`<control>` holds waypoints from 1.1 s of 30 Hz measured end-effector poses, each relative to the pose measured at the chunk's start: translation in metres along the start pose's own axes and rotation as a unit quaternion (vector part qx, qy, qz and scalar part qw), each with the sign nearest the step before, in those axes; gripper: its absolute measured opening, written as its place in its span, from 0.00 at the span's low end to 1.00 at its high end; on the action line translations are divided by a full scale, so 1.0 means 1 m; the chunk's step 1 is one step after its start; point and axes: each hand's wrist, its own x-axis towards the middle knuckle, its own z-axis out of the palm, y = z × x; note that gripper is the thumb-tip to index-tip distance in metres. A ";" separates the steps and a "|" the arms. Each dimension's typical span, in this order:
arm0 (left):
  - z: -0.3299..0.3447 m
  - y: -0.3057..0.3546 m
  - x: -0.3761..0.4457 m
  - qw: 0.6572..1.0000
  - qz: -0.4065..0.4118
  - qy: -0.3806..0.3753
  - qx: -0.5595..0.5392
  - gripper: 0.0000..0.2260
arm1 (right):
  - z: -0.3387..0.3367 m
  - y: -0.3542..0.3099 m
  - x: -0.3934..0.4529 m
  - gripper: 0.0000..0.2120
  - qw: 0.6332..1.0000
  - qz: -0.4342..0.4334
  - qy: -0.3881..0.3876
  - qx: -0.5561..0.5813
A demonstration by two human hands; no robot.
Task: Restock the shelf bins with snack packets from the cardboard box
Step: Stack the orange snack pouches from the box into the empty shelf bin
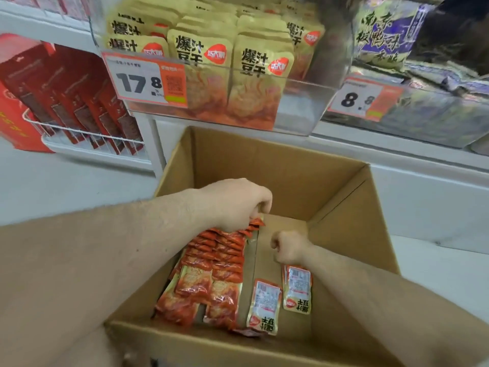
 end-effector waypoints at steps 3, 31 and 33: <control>0.011 -0.005 0.009 1.000 -0.016 -0.017 -0.015 0.16 | 0.042 0.029 0.018 0.27 0.994 0.066 -0.053 -0.069; 0.037 -0.016 0.014 0.662 -0.359 0.011 -0.658 0.08 | -0.089 -0.063 -0.064 0.20 0.881 -0.385 0.244 0.124; 0.039 -0.018 0.014 0.720 -0.348 0.041 -0.598 0.05 | -0.085 -0.042 -0.043 0.21 0.904 -0.282 0.262 0.188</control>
